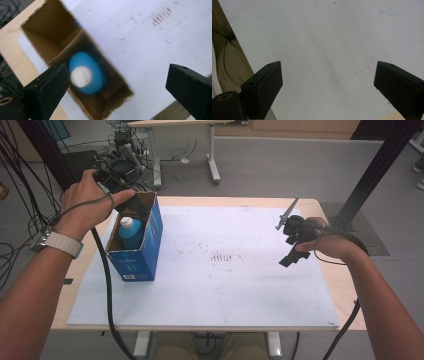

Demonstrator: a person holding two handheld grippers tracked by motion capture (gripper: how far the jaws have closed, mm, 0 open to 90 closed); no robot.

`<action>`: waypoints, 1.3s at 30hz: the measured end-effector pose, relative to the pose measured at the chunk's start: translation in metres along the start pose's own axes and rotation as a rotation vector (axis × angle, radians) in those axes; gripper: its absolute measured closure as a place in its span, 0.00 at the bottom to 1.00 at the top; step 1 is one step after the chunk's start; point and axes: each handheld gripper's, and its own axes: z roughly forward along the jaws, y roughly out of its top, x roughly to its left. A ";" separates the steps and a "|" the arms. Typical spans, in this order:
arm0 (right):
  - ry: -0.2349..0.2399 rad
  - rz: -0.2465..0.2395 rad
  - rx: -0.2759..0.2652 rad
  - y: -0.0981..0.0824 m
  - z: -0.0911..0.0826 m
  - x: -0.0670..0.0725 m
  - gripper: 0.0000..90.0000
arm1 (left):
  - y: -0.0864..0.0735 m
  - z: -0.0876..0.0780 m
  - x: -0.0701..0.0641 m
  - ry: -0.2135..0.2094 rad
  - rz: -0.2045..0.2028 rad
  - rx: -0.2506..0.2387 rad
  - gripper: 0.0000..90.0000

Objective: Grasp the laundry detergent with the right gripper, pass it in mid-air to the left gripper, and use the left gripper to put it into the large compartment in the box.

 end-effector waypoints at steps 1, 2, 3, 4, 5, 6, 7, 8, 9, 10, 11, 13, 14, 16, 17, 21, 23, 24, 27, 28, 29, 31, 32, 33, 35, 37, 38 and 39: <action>0.000 0.001 0.000 0.000 0.000 0.000 0.09 | 0.000 -0.001 -0.004 -0.014 0.025 -0.007 0.06; -0.002 0.003 0.002 0.000 -0.001 -0.001 0.09 | 0.001 -0.002 -0.007 -0.028 0.054 0.002 0.05; -0.001 0.007 0.000 0.000 -0.001 -0.001 0.09 | 0.001 -0.002 -0.011 -0.047 0.087 0.005 0.05; -0.003 0.010 -0.001 0.000 -0.002 -0.001 0.09 | 0.001 -0.002 -0.013 -0.058 0.104 0.009 0.06; -0.003 0.010 -0.002 0.000 -0.002 -0.001 0.09 | 0.001 -0.002 -0.016 -0.069 0.126 0.009 0.06; -0.002 0.012 -0.003 0.000 -0.002 -0.001 0.09 | 0.001 -0.001 -0.019 -0.082 0.160 0.018 0.06; -0.004 0.013 -0.004 0.000 -0.002 -0.001 0.09 | 0.001 0.000 -0.022 -0.090 0.189 0.027 0.06; -0.004 0.012 -0.002 0.000 -0.001 -0.001 0.09 | 0.001 0.001 -0.025 -0.098 0.215 0.037 0.06; -0.003 0.012 -0.001 0.000 -0.001 -0.001 0.09 | 0.001 0.002 -0.027 -0.106 0.237 0.043 0.06; -0.002 0.014 0.001 0.000 -0.001 -0.001 0.09 | 0.001 0.004 -0.030 -0.115 0.251 0.047 0.06; -0.003 0.013 0.000 0.000 -0.001 0.000 0.09 | 0.001 0.005 -0.033 -0.123 0.277 0.051 0.06; -0.002 0.013 -0.003 -0.001 0.000 0.000 0.09 | 0.001 0.006 -0.038 -0.133 0.304 0.049 0.06; -0.003 0.012 -0.004 -0.001 -0.001 0.000 0.09 | 0.001 0.007 -0.040 -0.138 0.318 0.041 0.06; -0.003 0.011 -0.007 -0.001 -0.001 0.000 0.09 | 0.002 0.008 -0.044 -0.150 0.340 0.037 0.06; -0.004 0.015 -0.011 -0.002 -0.001 0.000 0.09 | 0.002 0.009 -0.047 -0.159 0.360 0.040 0.06; -0.003 0.028 -0.016 -0.005 -0.002 -0.001 0.09 | 0.001 0.013 -0.056 -0.177 0.421 0.043 0.06; -0.002 0.030 -0.018 -0.006 -0.002 -0.001 0.09 | 0.001 0.015 -0.059 -0.200 0.442 0.053 0.06; -0.003 0.031 -0.019 -0.006 -0.002 -0.001 0.09 | 0.001 0.015 -0.061 -0.209 0.456 0.057 0.06; -0.003 0.031 -0.023 -0.006 -0.003 -0.001 0.09 | 0.000 0.018 -0.067 -0.229 0.490 0.060 0.06; -0.004 0.032 -0.024 -0.006 -0.003 -0.001 0.09 | 0.000 0.019 -0.069 -0.231 0.504 0.060 0.06; -0.005 0.033 -0.024 -0.007 -0.003 -0.001 0.09 | 0.000 0.020 -0.071 -0.229 0.513 0.059 0.06; -0.007 0.037 -0.024 -0.008 -0.004 -0.002 0.09 | 0.001 0.023 -0.075 -0.232 0.535 0.055 0.06; -0.006 0.039 -0.024 -0.008 -0.004 -0.002 0.09 | 0.001 0.025 -0.077 -0.238 0.540 0.055 0.06; -0.006 0.041 -0.025 -0.009 -0.004 -0.002 0.09 | 0.002 0.027 -0.079 -0.235 0.548 0.059 0.06; -0.006 0.041 -0.026 -0.009 -0.004 -0.002 0.09 | 0.002 0.031 -0.083 -0.229 0.567 0.077 0.06; -0.007 0.040 -0.030 -0.009 -0.004 -0.001 0.09 | 0.003 0.035 -0.086 -0.240 0.588 0.096 0.06; -0.007 0.039 -0.034 -0.009 -0.005 -0.001 0.09 | 0.004 0.036 -0.087 -0.244 0.596 0.098 0.06; -0.008 0.040 -0.035 -0.010 -0.005 -0.001 0.09 | 0.004 0.037 -0.089 -0.247 0.603 0.103 0.06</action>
